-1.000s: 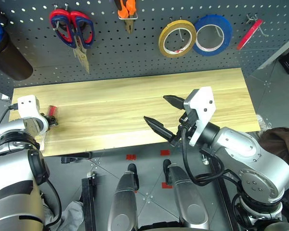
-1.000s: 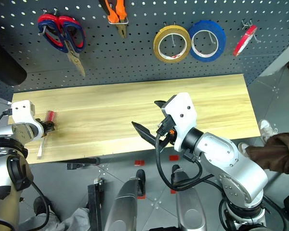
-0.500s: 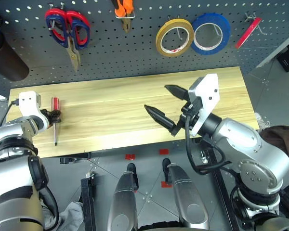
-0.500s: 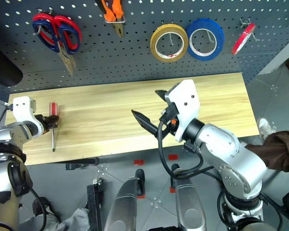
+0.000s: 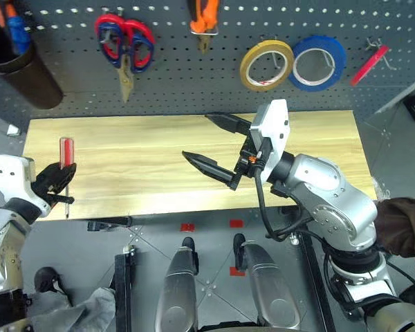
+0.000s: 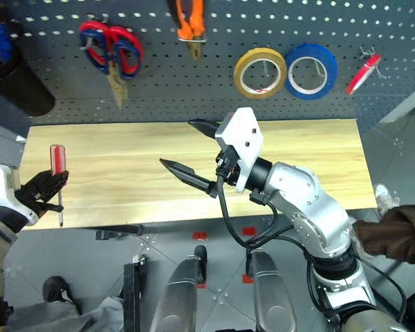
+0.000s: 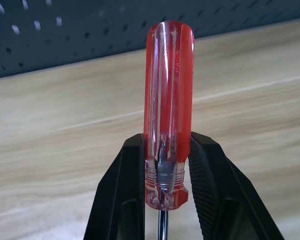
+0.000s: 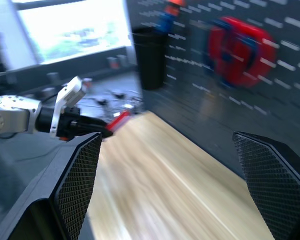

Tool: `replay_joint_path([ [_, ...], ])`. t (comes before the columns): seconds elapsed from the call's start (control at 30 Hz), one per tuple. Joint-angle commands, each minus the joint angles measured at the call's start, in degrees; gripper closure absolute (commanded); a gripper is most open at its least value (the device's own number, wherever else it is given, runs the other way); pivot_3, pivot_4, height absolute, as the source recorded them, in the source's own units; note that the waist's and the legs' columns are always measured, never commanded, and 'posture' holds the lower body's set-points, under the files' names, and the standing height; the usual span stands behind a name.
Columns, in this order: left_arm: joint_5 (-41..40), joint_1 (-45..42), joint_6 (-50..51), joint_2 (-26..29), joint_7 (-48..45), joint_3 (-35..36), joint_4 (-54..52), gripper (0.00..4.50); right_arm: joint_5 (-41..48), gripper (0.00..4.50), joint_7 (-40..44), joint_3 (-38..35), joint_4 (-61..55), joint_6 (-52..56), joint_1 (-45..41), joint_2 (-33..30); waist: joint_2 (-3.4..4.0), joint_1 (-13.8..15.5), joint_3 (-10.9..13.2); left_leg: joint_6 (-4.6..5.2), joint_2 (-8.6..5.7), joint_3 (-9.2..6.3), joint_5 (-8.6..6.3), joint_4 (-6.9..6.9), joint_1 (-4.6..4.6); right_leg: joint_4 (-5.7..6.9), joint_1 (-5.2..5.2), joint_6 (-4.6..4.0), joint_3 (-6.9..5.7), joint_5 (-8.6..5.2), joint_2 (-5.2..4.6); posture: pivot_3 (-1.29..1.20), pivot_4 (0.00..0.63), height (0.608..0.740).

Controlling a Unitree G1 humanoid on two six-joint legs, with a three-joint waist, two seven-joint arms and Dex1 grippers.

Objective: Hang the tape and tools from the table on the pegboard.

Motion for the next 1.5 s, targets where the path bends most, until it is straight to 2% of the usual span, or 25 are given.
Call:
replay_joint_path([
  [0.03, -3.0, -4.9, 1.1, 0.7, 4.2, 2.5, -7.9, 3.60, -1.0, 0.00, 3.8, 0.9, 1.5, -4.8, -1.3, 0.2, 0.05, 1.0, -0.2, 0.01, 0.12, 0.02, 0.14, 0.00, 0.06, -0.05, 0.18, -0.05, -0.22, 0.06, -0.01, 0.09, 0.328, 0.740],
  [0.07, -3.1, -7.4, 0.7, 0.6, 5.7, 2.3, -8.3, 3.60, -1.3, 0.00, 4.1, 1.0, 2.0, -5.8, -1.9, 0.6, 0.15, 1.2, -0.4, -0.07, 0.27, 0.07, 0.21, -0.01, 0.08, -0.16, 0.32, -0.17, -0.36, 0.11, 0.00, 0.09, 0.323, 0.740],
  [0.1, -2.9, -10.3, -0.1, 0.5, 7.1, 2.2, -7.7, 3.60, -2.0, 0.00, 4.2, 1.2, 2.8, -6.9, -2.8, 1.2, 0.19, 1.4, -0.7, -0.17, 0.74, 0.38, 0.24, -0.04, 0.03, -0.62, 0.51, -0.66, -0.57, 0.37, 0.12, 0.09, 0.312, 0.740],
  [0.13, -2.3, -13.8, -1.0, 0.3, 9.1, 2.1, -6.4, 3.60, -3.1, 0.00, 3.8, 1.3, 3.6, -8.5, -3.7, 2.0, 0.14, 1.5, -0.9, -0.08, 0.98, 0.62, 0.32, -0.09, 0.03, -0.96, 0.63, -0.70, -0.77, 0.51, 0.16, 0.09, 0.309, 0.740],
  [0.27, 2.9, -27.0, -9.0, 0.5, 13.7, -0.2, 2.7, 3.60, -7.7, 0.00, 1.3, 1.8, 6.8, -13.7, -7.4, 5.5, 0.00, 1.7, -1.3, 0.35, 0.93, 0.81, 0.70, -0.01, 0.11, -1.07, 0.79, -0.31, -0.94, 0.85, 0.18, 0.08, 0.314, 0.740],
  [0.37, 2.3, -35.6, -12.3, 0.1, 14.7, -0.3, 8.1, 3.60, -9.3, 0.00, 1.4, 2.3, 8.6, -15.2, -8.2, 6.7, -0.10, 1.8, -1.7, 0.23, 0.91, 0.92, 0.80, -0.02, 0.11, -1.04, 0.78, -0.08, -0.98, 1.17, 0.17, 0.07, 0.306, 0.740],
  [0.57, 2.7, -51.6, -20.5, 1.2, 11.7, -2.9, 22.1, 3.60, -11.8, 0.00, 1.3, 3.2, 12.0, -18.6, -9.4, 9.1, -0.19, 1.9, -1.8, -0.06, 0.81, 0.73, 0.94, 0.03, 0.03, -0.82, 0.77, -0.10, -1.49, 1.17, 0.14, 0.04, 0.295, 0.740],
  [0.73, 4.7, -60.9, -26.9, 1.1, 9.4, -5.3, 34.9, 3.60, -13.0, 0.00, 1.1, 3.0, 14.1, -20.1, -11.2, 11.4, -0.23, 1.8, -2.0, -0.38, 0.84, 0.45, 1.17, 0.05, 0.06, -0.73, 0.82, -0.12, -1.80, 1.17, 0.17, 0.03, 0.281, 0.740],
  [0.9, 7.4, -67.2, -35.3, 0.5, 6.7, -7.7, 48.6, 3.60, -13.6, 0.00, 0.8, 2.8, 14.6, -20.5, -11.7, 12.2, -0.36, 1.7, -2.6, -0.33, 0.89, 0.27, 1.38, 0.05, 0.13, -0.67, 0.91, -0.41, -1.99, 1.36, 0.24, 0.02, 0.278, 0.740],
  [1.03, 9.5, -68.3, -39.8, 0.2, 5.3, -9.2, 56.2, 3.60, -14.0, 0.00, 0.3, 2.5, 13.9, -19.8, -11.3, 12.1, -0.38, 1.5, -2.7, -0.26, 0.88, 0.25, 1.54, 0.06, 0.13, -0.63, 0.92, -0.49, -2.04, 1.51, 0.24, -0.01, 0.280, 0.740],
  [1.23, 8.8, -65.5, -35.0, 1.0, 6.1, -8.3, 58.6, 3.60, -14.5, 0.00, -0.3, 1.7, 13.2, -18.7, -10.8, 11.2, -0.47, 0.8, -2.8, -0.27, 0.89, 0.22, 1.57, 0.14, 0.11, -0.56, 0.92, -0.51, -2.08, 1.53, 0.22, -0.03, 0.282, 0.740],
  [1.3, 9.0, -64.3, -33.6, 1.4, 5.9, -8.5, 57.9, 2.86, -14.5, 0.00, -0.4, 1.5, 13.1, -18.5, -10.6, 10.8, -0.49, 0.5, -2.8, -0.27, 0.88, 0.22, 1.58, 0.14, 0.12, -0.54, 0.93, -0.52, -2.07, 1.54, 0.21, -0.02, 0.281, 0.740],
  [1.5, 8.0, -62.1, -32.4, 1.9, 5.2, -7.9, 53.9, 1.16, -14.5, 0.00, 0.1, 1.4, 13.5, -18.8, -10.3, 10.1, -0.61, 0.5, -3.0, -0.36, 0.90, 0.16, 1.64, 0.22, 0.16, -0.31, 0.92, -0.53, -2.11, 1.54, 0.21, -0.01, 0.269, 0.740],
])
